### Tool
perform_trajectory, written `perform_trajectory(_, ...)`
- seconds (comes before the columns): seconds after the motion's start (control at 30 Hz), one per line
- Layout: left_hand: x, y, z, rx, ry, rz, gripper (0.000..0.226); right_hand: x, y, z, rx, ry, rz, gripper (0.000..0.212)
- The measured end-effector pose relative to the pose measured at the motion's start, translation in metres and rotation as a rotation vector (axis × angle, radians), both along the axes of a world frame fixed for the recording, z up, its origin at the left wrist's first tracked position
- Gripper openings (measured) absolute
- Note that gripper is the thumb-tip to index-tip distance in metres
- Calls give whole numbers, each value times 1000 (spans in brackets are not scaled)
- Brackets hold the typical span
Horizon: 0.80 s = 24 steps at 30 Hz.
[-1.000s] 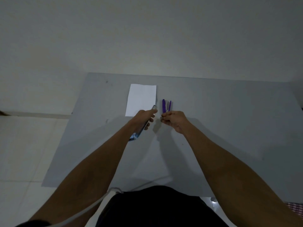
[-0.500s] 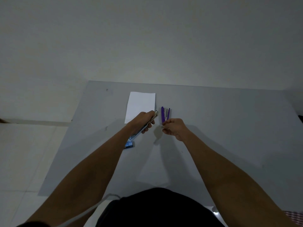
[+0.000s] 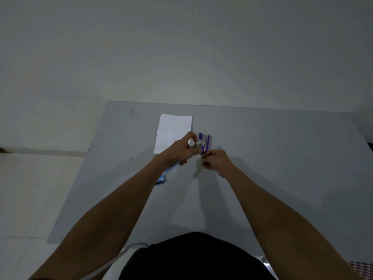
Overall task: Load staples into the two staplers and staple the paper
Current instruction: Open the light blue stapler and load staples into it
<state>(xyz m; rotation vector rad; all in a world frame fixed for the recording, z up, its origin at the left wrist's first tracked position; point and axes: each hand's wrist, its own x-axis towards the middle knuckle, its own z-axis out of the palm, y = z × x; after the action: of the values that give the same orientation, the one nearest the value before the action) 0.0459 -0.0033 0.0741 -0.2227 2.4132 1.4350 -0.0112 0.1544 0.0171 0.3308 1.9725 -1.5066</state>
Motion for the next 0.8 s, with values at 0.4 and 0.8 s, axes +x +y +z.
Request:
perform_trajectory(0.4, -5, -3, -9, -306, 157, -137, 28, 3, 0, -7, -19, -23, -44, 7)
perform_trajectory(0.8, -10, -2, -11, -432, 193, -246, 38, 1, 3, -7, -31, -23, -46, 7)
